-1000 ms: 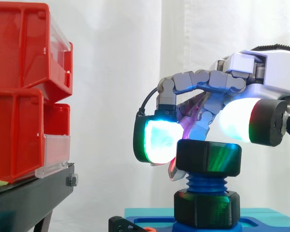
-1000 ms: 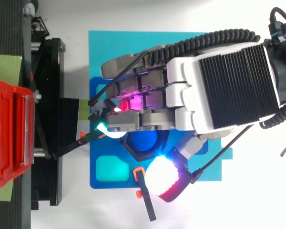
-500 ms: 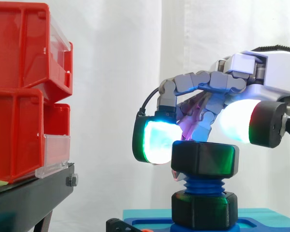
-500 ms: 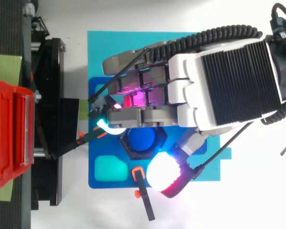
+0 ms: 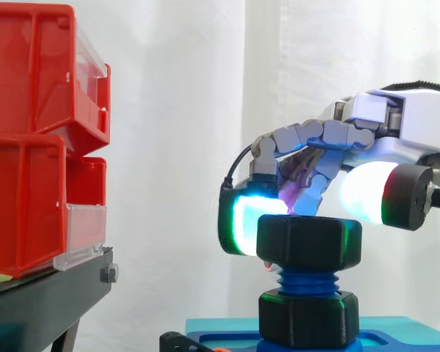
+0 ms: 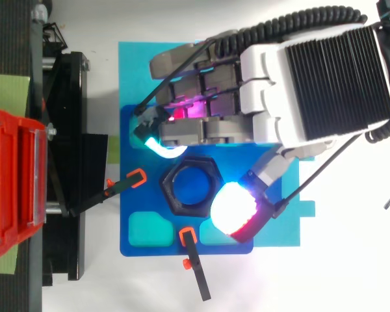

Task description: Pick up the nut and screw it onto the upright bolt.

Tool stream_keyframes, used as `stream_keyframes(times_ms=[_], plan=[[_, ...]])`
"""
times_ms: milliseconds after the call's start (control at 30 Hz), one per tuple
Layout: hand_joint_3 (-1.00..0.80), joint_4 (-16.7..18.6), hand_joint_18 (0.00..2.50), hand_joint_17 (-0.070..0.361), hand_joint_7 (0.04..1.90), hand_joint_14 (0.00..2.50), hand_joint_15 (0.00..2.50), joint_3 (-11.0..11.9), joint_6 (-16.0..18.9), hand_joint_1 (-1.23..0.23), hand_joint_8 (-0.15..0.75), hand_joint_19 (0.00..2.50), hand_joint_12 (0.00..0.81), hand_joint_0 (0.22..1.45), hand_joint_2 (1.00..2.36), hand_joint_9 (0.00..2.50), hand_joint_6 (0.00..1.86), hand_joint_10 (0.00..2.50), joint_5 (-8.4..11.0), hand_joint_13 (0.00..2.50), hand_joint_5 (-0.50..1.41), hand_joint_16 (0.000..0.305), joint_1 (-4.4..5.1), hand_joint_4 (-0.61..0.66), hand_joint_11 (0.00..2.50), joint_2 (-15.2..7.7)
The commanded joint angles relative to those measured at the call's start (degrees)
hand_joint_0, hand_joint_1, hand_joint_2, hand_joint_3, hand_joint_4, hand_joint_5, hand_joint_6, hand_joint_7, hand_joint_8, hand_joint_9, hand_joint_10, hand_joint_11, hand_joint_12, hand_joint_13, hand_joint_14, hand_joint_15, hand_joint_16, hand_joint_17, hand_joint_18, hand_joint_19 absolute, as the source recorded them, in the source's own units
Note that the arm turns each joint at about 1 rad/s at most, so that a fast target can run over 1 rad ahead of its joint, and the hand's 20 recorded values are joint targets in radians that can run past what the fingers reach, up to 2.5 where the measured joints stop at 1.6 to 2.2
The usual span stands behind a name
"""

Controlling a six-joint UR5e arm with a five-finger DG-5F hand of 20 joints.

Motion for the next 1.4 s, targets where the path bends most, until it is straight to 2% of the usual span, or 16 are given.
stream_keyframes(times_ms=[0, 100, 233, 267, 333, 367, 433, 467, 567, 633, 733, 833, 933, 1067, 1233, 1367], plan=[[-0.5, -0.6, 0.63, 0.021, 1.3, 0.0, 0.0, 0.0, 0.0, -0.28, 0.235, 0.0, 0.142, 0.53, 1.0, 1.18, 0.5, 0.0, -0.56, 0.94, 0.04, 0.009, -0.58, 0.16, 0.0, 0.0], [-0.5, -0.9, 0.65, 0.019, 1.39, 0.0, 0.0, 0.0, 0.1, -0.28, 0.231, 0.0, 0.136, 0.53, 1.0, 1.22, 0.5, 0.0, -1.79, 0.97, 0.06, 0.009, -1.29, 0.11, 0.0, 0.0], [-0.5, -0.6, 0.67, 0.018, 1.43, 0.0, 0.0, 0.0, 0.1, -0.28, 0.236, 0.0, 0.129, 0.54, 1.0, 1.25, 0.5, 0.0, -2.67, 0.98, 0.07, 0.008, -1.38, 0.08, 0.0, 0.0], [-0.5, -0.6, 0.67, 0.018, 1.39, 0.0, 0.0, 0.0, 0.1, -0.28, 0.231, 0.0, 0.132, 0.54, 1.0, 1.23, 0.5, 0.0, -2.67, 0.97, 0.05, 0.008, -1.38, 0.1, 0.0, 0.0], [-0.5, 0.1, 0.63, 0.027, 1.17, 0.0, 0.0, 0.3, 0.4, -0.26, 0.229, 0.0, 0.152, 0.53, 1.0, 1.1, 0.51, 0.0, -2.67, 0.91, -0.01, 0.012, -1.38, 0.21, 0.0, 0.0], [-0.5, 0.2, 0.57, 0.037, 0.97, 0.0, 0.0, 0.4, 0.4, -0.26, 0.219, 0.0, 0.165, 0.52, 1.0, 1.0, 0.5, 0.0, -2.67, 0.82, -0.05, 0.016, -1.38, 0.21, 0.0, 0.0], [-0.5, 0.0, 0.46, 0.044, 0.79, 0.0, 0.0, 2.2, 1.1, -0.24, 0.207, 0.0, 0.182, 0.51, 1.0, 0.88, 0.5, 0.0, -2.58, 0.7, -0.09, 0.02, -1.2, 0.17, 0.0, 0.0], [-0.5, -0.1, 0.37, 0.051, 0.7, 0.0, 0.0, 2.3, 1.2, -0.22, 0.203, 0.0, 0.207, 0.5, 1.0, 0.78, 0.5, 0.0, -2.58, 0.62, -0.13, 0.023, -1.11, 0.14, 0.0, 0.1], [-0.5, 0.4, 0.26, 0.056, 0.62, 0.0, 0.0, 2.3, 2.2, -0.21, 0.192, 0.0, 0.221, 0.49, 1.0, 0.65, 0.5, 0.0, -2.41, 0.52, -0.16, 0.025, -0.67, 0.11, 0.0, 0.0], [-0.5, 0.6, 0.19, 0.059, 0.59, 0.0, 0.0, 2.3, 2.4, -0.19, 0.184, 0.0, 0.232, 0.48, 1.0, 0.6, 0.5, 0.0, -2.41, 0.47, -0.17, 0.026, -0.58, 0.11, 0.0, 0.0], [-0.5, 2.1, 0.06, 0.065, 0.56, 0.0, 0.0, 2.3, 2.7, -0.16, 0.172, 0.0, 0.251, 0.47, 1.0, 0.49, 0.5, 0.0, -2.14, 0.37, -0.19, 0.029, 0.21, 0.09, 0.0, 0.0], [-0.5, 2.2, 0.0, 0.071, 0.54, 0.0, 0.0, 2.2, 2.7, -0.12, 0.161, 0.0, 0.274, 0.46, 1.0, 0.34, 0.5, 0.0, -0.83, 0.24, -0.21, 0.031, 1.44, 0.06, 0.0, 0.0], [-0.5, 1.8, 0.0, 0.078, 0.52, 0.0, 0.0, 2.1, 2.7, -0.09, 0.143, 0.0, 0.291, 0.46, 1.0, 0.21, 0.5, 0.0, 0.67, 0.15, -0.24, 0.035, 2.05, 0.01, 0.0, 0.0], [-0.5, 1.5, 0.0, 0.085, 0.51, 0.0, 0.0, 2.1, 2.7, -0.06, 0.135, 0.0, 0.305, 0.46, 1.0, 0.1, 0.5, 0.0, 1.64, 0.05, -0.26, 0.038, 2.67, -0.01, 0.0, 0.0], [-0.5, 1.3, 0.0, 0.087, 0.54, 0.0, 0.0, 2.0, 2.7, 0.01, 0.131, 0.0, 0.312, 0.46, 1.0, 0.01, 0.5, 0.0, 1.81, 0.0, -0.25, 0.039, 2.93, 0.01, 0.0, -0.1], [-0.5, 1.9, 0.0, 0.089, 0.55, 0.0, 0.0, -1.2, 2.7, 0.03, 0.135, 0.0, 0.313, 0.46, 1.0, 0.01, 0.5, 0.0, 1.81, 0.0, -0.22, 0.039, 2.93, 0.06, 0.0, 0.0]])
